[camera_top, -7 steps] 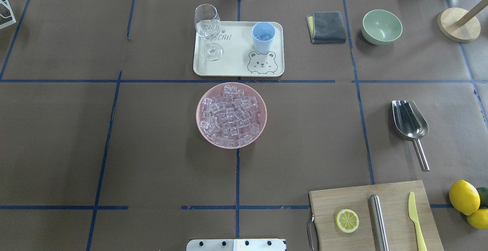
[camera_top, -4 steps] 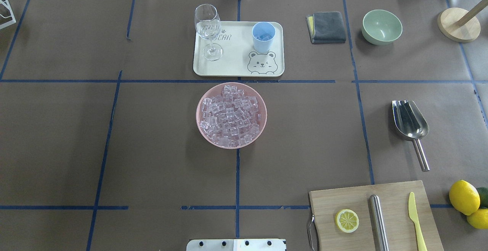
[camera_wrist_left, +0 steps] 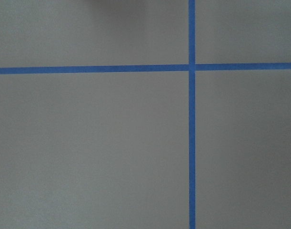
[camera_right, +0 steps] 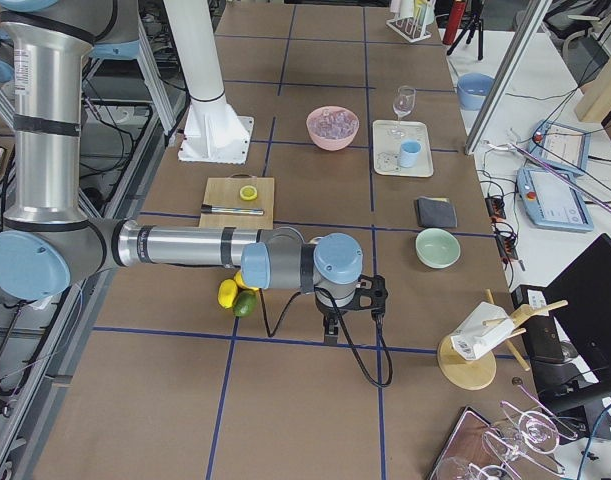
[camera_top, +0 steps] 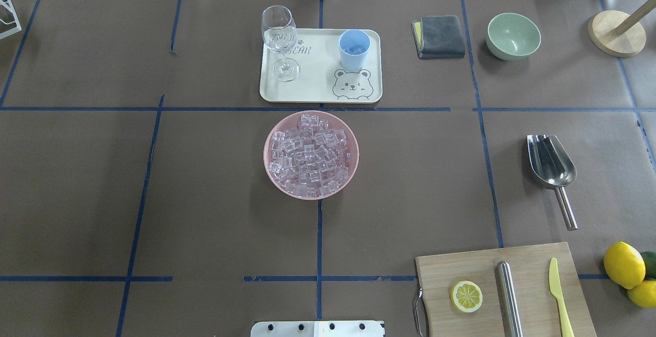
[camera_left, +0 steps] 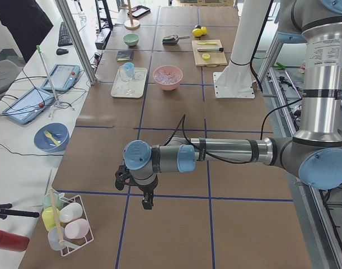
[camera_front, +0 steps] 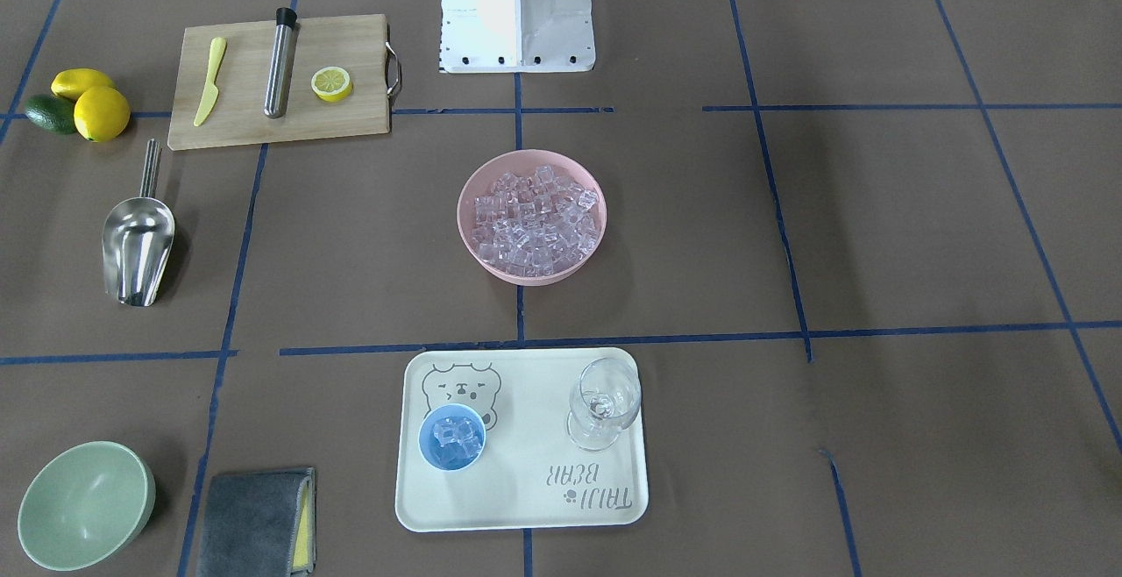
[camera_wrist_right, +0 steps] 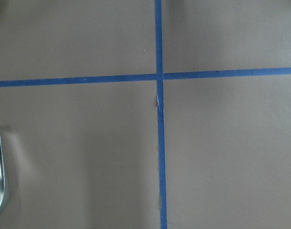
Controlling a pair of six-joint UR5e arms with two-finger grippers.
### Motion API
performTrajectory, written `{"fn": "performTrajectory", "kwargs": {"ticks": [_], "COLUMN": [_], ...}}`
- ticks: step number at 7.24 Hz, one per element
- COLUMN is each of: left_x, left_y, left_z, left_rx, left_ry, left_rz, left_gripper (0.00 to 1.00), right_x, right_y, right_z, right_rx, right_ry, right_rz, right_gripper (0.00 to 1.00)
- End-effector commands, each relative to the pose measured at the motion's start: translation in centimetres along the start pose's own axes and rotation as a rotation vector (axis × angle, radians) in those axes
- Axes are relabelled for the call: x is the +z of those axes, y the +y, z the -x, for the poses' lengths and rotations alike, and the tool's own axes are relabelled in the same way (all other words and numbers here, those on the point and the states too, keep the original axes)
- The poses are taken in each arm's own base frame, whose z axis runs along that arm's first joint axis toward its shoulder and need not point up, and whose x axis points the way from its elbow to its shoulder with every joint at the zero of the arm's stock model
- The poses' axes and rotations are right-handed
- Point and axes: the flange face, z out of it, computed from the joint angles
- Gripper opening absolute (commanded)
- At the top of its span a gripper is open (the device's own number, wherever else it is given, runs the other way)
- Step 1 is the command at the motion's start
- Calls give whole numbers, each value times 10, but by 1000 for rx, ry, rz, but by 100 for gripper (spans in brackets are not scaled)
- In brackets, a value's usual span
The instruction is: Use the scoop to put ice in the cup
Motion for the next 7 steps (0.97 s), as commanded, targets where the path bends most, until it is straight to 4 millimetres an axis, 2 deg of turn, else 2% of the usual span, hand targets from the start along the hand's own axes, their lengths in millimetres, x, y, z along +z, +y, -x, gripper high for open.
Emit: {"fn": "performTrajectory", "kwargs": {"ticks": [1, 3, 7], "left_x": [-2, -3, -7], "left_y": [-2, -5, -9], "left_z": [-2, -9, -13], "left_rx": [3, 18, 40], "left_ry": [1, 69, 71], "left_rz": [-5, -25, -48], "left_gripper": [100, 100, 100], "right_x": [-1, 0, -2], "right_y": [-2, -2, -3], "right_z": [1, 1, 3], "right_rx": [1, 10, 8], "right_ry": [1, 1, 1], "right_rz": [-2, -1, -6], "right_gripper": [100, 100, 100]}}
